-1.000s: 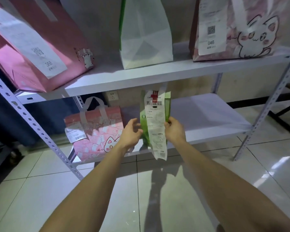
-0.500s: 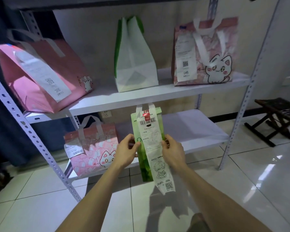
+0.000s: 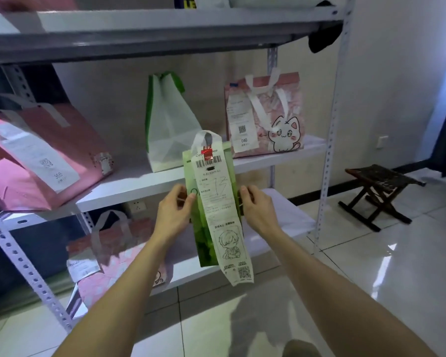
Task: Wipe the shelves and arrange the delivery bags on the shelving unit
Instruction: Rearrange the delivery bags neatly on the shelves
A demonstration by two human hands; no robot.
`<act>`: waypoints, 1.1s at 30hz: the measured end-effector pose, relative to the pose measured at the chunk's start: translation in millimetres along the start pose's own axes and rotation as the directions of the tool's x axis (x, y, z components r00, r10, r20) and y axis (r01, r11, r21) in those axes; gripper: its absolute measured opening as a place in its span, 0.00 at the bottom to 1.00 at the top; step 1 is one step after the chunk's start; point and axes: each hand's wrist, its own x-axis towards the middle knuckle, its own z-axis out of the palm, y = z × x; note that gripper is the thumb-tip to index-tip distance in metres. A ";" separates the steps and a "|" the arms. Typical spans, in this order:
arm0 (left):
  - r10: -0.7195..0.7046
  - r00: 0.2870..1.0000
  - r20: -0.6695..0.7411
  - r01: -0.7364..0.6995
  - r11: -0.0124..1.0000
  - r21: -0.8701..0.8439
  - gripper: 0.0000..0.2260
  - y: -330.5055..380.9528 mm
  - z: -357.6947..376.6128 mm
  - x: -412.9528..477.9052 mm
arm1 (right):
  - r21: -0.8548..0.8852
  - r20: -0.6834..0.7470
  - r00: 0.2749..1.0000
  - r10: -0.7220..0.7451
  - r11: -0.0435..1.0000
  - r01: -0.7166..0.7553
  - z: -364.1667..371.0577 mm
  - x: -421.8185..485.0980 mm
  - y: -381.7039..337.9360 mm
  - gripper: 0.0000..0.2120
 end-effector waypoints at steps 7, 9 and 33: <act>0.013 0.994 -0.106 -0.015 1.000 -0.019 0.04 26.6 -5.0 17.7 | 0.110 -0.055 0.998 0.002 0.994 0.004 -25.0 34.7 -0.3 0.16; 0.016 0.991 -0.134 -0.019 1.000 -0.019 0.04 28.4 -11.1 15.9 | 0.151 -0.022 0.999 -0.036 0.988 0.038 -16.5 37.3 -9.9 0.20; -0.004 0.904 -0.429 0.156 0.935 0.320 0.10 -1.0 -163.6 15.6 | 0.181 0.115 0.882 -0.457 0.883 0.434 147.0 75.7 -201.5 0.09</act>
